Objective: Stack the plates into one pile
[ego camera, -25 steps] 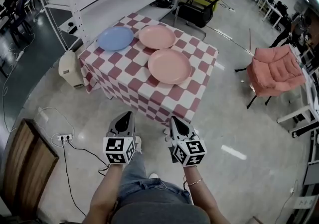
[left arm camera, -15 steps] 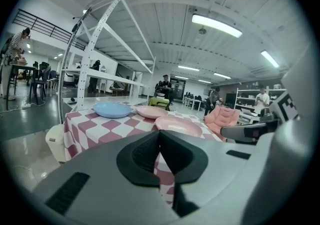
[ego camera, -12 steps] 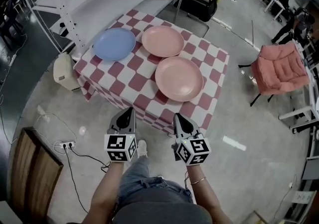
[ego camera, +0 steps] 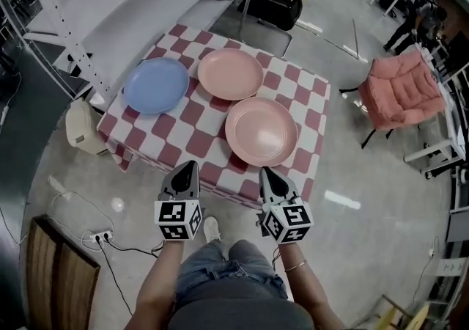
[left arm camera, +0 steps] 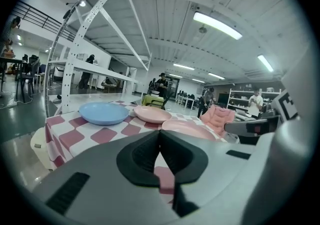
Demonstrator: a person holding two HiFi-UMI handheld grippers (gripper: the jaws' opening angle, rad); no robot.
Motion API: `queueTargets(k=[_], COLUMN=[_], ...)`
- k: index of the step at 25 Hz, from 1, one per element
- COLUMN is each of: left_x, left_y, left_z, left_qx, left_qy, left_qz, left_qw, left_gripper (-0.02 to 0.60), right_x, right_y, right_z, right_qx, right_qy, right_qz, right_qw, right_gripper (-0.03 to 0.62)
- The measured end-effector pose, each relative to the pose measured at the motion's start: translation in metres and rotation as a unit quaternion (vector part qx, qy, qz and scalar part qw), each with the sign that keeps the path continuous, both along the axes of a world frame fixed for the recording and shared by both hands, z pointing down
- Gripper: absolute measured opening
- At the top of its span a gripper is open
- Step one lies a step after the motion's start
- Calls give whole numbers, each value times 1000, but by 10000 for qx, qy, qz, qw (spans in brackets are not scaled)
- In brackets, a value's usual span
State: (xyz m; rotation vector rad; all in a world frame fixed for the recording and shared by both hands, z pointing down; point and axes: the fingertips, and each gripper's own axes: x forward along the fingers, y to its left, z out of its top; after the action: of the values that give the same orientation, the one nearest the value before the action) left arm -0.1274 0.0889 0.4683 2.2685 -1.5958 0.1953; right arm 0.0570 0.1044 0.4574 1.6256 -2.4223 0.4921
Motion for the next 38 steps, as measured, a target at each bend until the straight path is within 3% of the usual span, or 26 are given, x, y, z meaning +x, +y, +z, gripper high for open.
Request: queueTargets(k=[20,27,38], left_x=[57,84,96], left_y=[-89,-123,-154], left_z=[12,29,47], left_qx=[-326,-505,-893], left_qy=[92,-144,-148], left_qz=[790,966,1039], left_qw=[9963,9939,9905], left_gripper=[15,17,37], right_x=[82,118,141], right_y=[-60,-81,-107], right_z=[10,24,47], right_qx=[-123,-349,-736], right_qy=[198,285,351], right_qz=[1270,1668,1735], right_qw=[9916,9850,9815], right_gripper=[9,11,30])
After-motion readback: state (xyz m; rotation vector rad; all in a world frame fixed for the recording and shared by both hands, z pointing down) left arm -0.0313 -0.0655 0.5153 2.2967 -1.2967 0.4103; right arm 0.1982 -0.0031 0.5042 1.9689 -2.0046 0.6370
